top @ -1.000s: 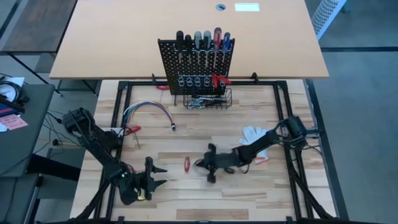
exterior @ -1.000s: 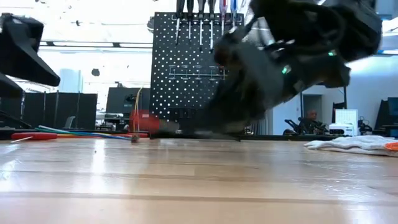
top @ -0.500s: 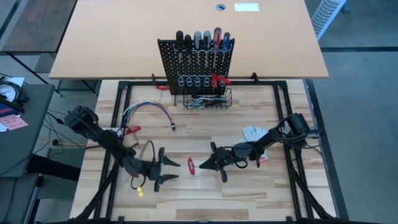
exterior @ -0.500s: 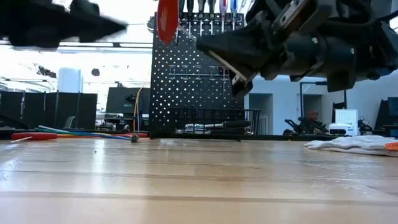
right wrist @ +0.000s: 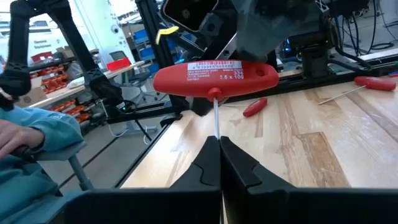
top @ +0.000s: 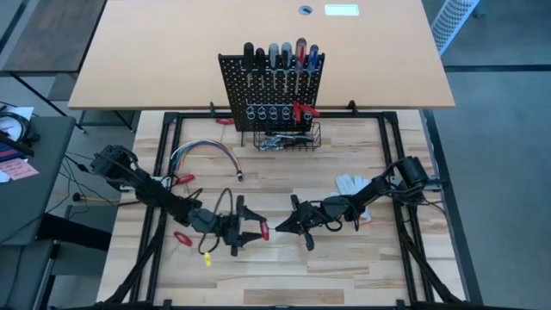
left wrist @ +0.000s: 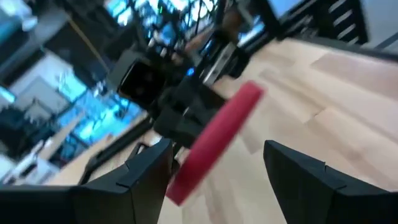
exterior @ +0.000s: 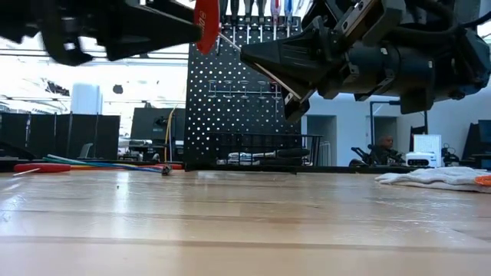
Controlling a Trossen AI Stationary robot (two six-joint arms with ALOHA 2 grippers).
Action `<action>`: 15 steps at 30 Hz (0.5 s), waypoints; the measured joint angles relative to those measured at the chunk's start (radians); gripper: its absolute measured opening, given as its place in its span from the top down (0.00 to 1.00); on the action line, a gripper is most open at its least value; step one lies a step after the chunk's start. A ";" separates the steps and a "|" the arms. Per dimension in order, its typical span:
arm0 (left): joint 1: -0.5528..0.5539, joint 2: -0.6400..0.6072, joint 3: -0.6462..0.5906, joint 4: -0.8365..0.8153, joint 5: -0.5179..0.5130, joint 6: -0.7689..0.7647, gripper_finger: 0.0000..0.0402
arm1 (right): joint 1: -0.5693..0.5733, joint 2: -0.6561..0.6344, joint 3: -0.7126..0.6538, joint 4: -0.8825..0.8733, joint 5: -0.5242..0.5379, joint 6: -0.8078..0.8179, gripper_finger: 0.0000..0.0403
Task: Hang tools onto peg board
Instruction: Hang the middle right red hex key onto the black pegboard
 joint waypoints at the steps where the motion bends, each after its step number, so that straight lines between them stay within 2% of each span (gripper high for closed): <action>1: 0.006 0.000 0.018 -0.031 -0.001 -0.006 0.38 | 0.000 0.000 0.000 0.000 0.000 0.000 1.00; 9: 0.010 0.000 0.090 -0.210 0.047 -0.017 0.40 | 0.008 0.000 0.001 -0.003 -0.002 0.000 1.00; 12: 0.010 0.000 0.094 -0.214 0.046 -0.029 0.48 | 0.011 0.000 0.001 0.000 -0.003 0.000 1.00; 15: 0.010 0.000 0.094 -0.212 0.045 -0.048 0.61 | 0.013 0.000 0.001 -0.001 -0.004 0.000 1.00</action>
